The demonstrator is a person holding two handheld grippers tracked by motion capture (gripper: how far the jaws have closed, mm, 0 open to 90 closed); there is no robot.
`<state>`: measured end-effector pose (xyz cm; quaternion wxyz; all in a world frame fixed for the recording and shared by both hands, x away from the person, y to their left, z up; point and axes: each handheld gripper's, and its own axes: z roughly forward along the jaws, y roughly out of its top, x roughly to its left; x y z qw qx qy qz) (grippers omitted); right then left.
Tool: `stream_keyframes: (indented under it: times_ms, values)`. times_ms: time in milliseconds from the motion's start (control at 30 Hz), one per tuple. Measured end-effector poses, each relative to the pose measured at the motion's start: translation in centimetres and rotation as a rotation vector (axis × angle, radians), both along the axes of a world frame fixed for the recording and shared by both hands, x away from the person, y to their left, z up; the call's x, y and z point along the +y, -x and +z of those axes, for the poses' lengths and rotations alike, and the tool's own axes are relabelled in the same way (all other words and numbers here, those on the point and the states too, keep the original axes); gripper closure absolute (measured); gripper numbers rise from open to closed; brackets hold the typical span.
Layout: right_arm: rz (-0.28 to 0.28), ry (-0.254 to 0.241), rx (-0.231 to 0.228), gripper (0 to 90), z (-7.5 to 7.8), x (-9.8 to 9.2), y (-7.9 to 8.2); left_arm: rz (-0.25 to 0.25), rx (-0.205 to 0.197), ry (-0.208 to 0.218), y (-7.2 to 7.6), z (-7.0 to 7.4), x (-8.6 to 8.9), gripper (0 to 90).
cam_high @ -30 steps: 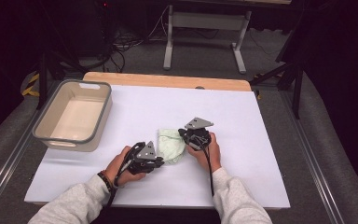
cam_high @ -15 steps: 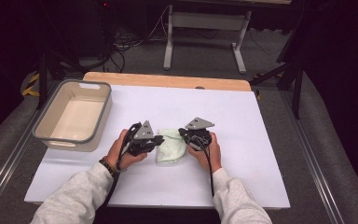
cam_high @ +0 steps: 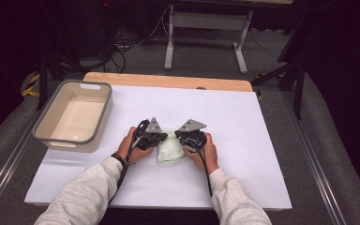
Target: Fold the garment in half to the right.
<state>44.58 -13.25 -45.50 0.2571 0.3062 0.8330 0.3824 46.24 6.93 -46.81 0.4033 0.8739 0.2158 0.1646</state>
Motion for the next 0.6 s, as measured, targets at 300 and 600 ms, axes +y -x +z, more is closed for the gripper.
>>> stream_keyframes:
  times_ms: [300,600]
  values:
    - [-0.042,0.066,-0.049,90.0,0.0,-1.1,0.5,0.014,-0.029,-0.012,0.4,-0.3,-0.2,90.0]
    - [-0.106,0.097,-0.045,90.0,-0.5,-2.5,0.2,0.008,-0.038,-0.016,0.4,-0.3,-0.2,90.0]
